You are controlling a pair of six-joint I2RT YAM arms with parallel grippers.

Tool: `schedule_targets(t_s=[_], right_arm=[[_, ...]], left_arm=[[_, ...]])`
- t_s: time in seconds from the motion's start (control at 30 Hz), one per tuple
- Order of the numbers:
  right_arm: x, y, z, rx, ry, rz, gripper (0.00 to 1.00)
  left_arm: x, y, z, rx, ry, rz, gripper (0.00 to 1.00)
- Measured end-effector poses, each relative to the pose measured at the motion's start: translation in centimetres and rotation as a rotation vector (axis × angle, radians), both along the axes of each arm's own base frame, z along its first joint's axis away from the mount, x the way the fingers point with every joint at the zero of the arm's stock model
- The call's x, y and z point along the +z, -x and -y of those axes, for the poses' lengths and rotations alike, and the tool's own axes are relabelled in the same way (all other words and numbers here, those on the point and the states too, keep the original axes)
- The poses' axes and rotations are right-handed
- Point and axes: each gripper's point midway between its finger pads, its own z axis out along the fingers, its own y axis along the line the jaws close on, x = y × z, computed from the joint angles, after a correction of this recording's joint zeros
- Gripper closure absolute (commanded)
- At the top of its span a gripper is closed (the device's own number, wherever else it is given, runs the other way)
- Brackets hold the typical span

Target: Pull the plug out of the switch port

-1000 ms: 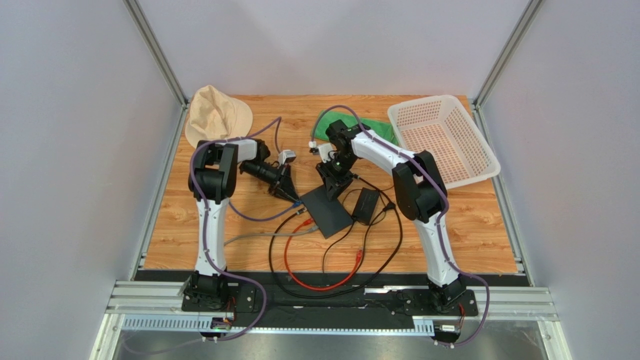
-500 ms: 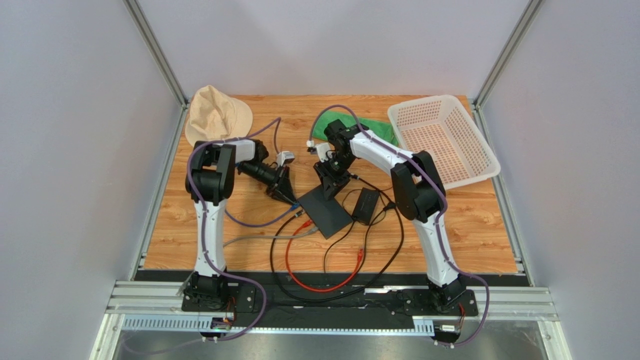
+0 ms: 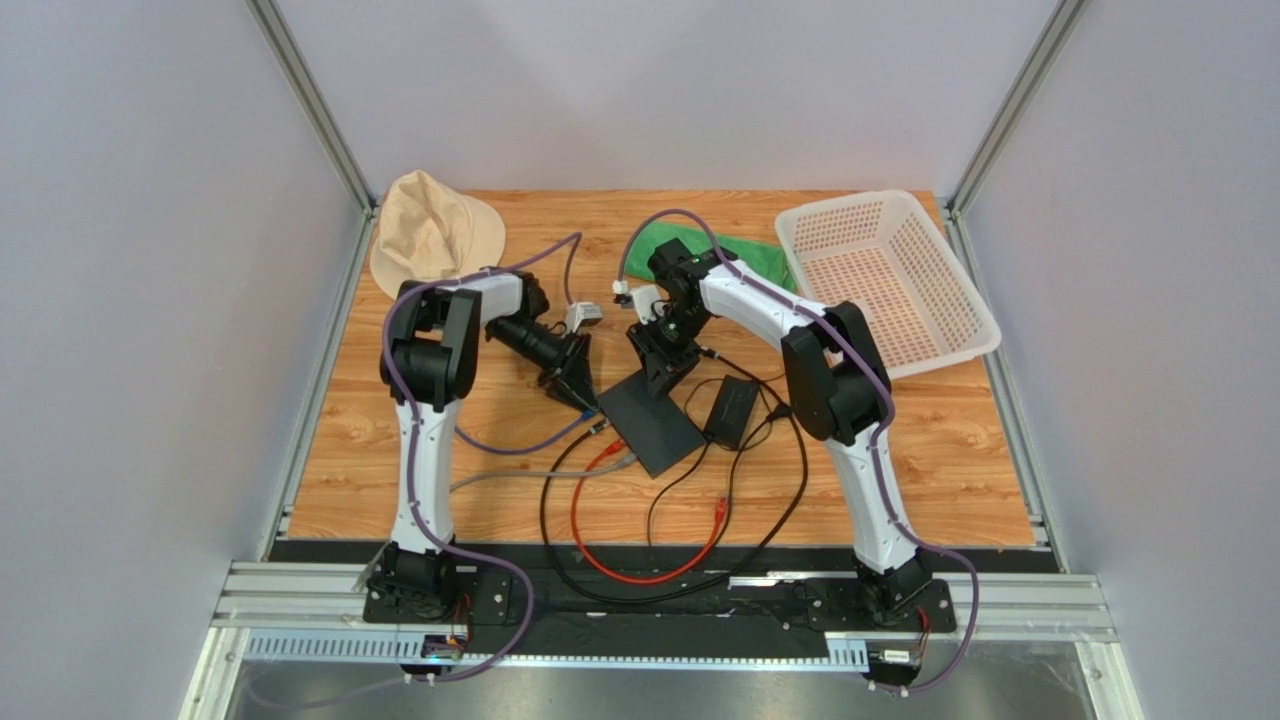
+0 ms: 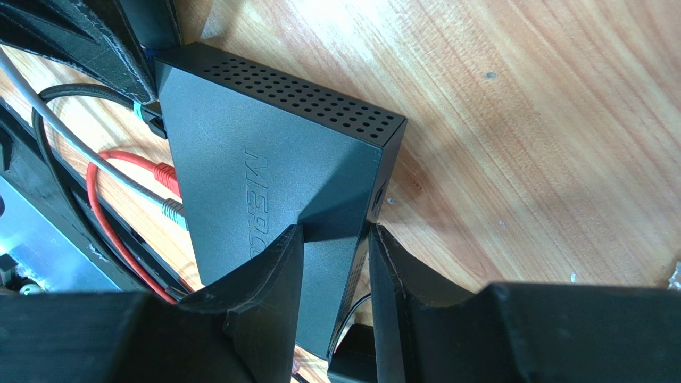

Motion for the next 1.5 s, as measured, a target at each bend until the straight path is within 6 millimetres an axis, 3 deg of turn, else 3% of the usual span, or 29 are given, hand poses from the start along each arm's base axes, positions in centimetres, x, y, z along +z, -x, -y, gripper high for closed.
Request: schedule_targets(t_s=[0.17, 0.43, 0.73, 0.93, 1.0, 1.07, 1.1, 1.2, 1.37, 1.5], right_arm=[[0.0, 0.0, 0.0, 0.0, 0.0, 0.001, 0.63], [0.0, 0.0, 0.0, 0.003, 0.001, 0.004, 0.63], [0.2, -0.3, 0.0, 0.004, 0.005, 0.021, 0.67], [3.0, -5.4, -1.5, 0.048, -0.01, 0.27, 0.69], [4.7, -6.3, -2.7, 0.07, -0.061, 0.336, 0.81], [6.0, -5.6, -3.4, 0.11, -0.099, 0.357, 0.98], [6.3, -5.1, -3.6, 0.129, -0.109, 0.358, 1.0], [5.7, -2.1, -3.8, 0.193, -0.117, 0.318, 1.0], [1.7, 1.8, -2.4, 0.245, -0.041, 0.2, 1.0], [1.3, 2.1, -1.8, 0.235, -0.026, 0.183, 1.0]], left_arm=[[-0.1, 0.0, 0.1, 0.009, 0.007, -0.007, 0.65], [-0.1, 0.0, -0.1, 0.025, -0.017, -0.038, 1.0], [0.0, -0.3, 0.1, 0.031, -0.028, -0.098, 1.0], [0.2, -1.7, 1.5, 0.03, 0.027, -0.047, 1.0], [0.2, -1.9, 2.0, 0.027, 0.045, -0.032, 1.0], [0.2, -1.9, 2.5, 0.025, 0.059, -0.023, 1.0], [0.2, -1.9, 2.6, 0.024, 0.066, -0.019, 1.0], [0.1, -1.8, 3.2, 0.021, 0.086, -0.016, 1.0], [0.0, -1.5, 3.8, 0.029, 0.129, -0.035, 1.0], [0.0, -1.5, 3.9, 0.04, 0.141, -0.056, 1.0]])
